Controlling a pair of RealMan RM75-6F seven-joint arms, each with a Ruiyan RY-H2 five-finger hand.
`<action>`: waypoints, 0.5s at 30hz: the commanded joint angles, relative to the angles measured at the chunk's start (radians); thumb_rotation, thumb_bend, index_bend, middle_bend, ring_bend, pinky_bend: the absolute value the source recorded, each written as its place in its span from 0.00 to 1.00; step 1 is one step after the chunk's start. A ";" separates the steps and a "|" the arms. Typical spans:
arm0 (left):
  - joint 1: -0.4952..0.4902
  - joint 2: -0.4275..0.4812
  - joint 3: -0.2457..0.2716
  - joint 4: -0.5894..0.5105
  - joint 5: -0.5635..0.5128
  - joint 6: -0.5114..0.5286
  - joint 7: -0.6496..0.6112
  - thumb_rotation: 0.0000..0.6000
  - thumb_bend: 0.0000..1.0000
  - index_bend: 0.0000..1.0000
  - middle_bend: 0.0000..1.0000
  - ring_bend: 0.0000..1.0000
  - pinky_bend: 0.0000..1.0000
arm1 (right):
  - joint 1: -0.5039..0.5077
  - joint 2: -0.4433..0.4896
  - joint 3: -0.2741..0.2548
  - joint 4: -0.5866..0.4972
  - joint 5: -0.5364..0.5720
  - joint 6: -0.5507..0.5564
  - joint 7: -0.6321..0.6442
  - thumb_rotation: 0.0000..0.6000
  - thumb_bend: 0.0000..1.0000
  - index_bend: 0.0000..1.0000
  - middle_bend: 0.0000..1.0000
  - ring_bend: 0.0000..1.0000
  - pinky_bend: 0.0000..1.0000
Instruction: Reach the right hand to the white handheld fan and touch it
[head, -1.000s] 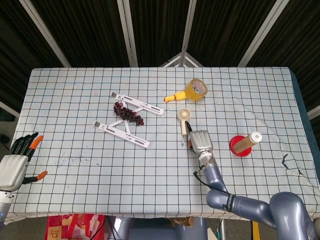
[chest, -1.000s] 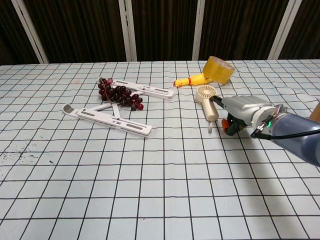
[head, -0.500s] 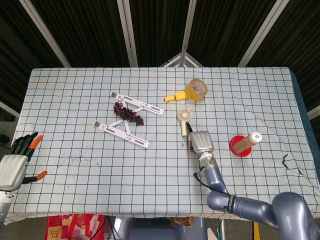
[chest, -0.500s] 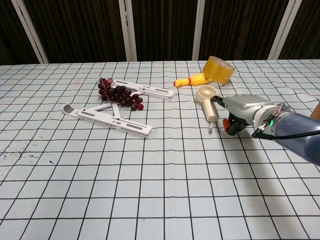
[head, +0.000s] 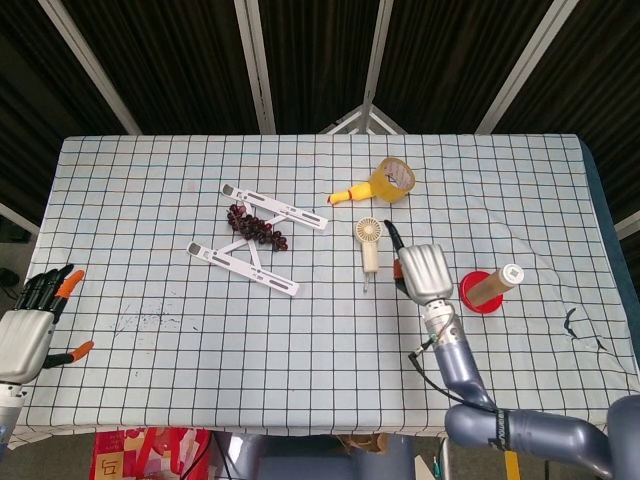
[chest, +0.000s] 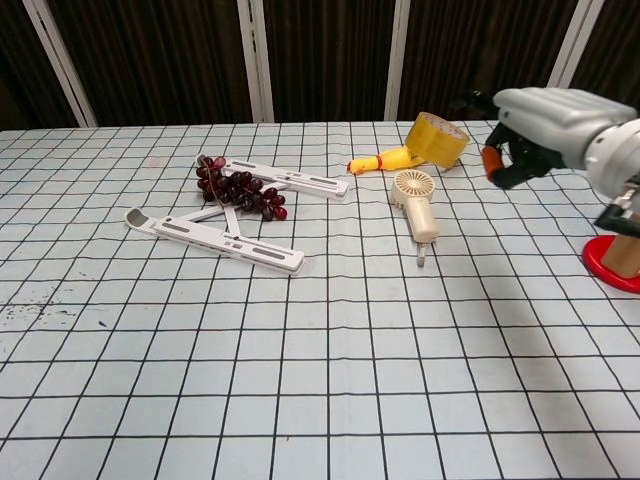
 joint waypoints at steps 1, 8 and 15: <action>0.003 0.000 0.001 0.001 0.004 0.007 0.006 1.00 0.00 0.00 0.00 0.00 0.00 | -0.098 0.125 -0.090 -0.116 -0.108 0.079 0.033 1.00 0.68 0.00 0.39 0.37 0.30; 0.015 -0.008 0.010 0.008 0.023 0.030 0.056 1.00 0.00 0.00 0.00 0.00 0.00 | -0.270 0.318 -0.270 -0.204 -0.309 0.213 0.116 1.00 0.50 0.00 0.01 0.00 0.00; 0.031 -0.023 0.020 0.017 0.053 0.067 0.113 1.00 0.00 0.00 0.00 0.00 0.00 | -0.426 0.384 -0.395 -0.106 -0.473 0.355 0.202 1.00 0.42 0.00 0.00 0.00 0.00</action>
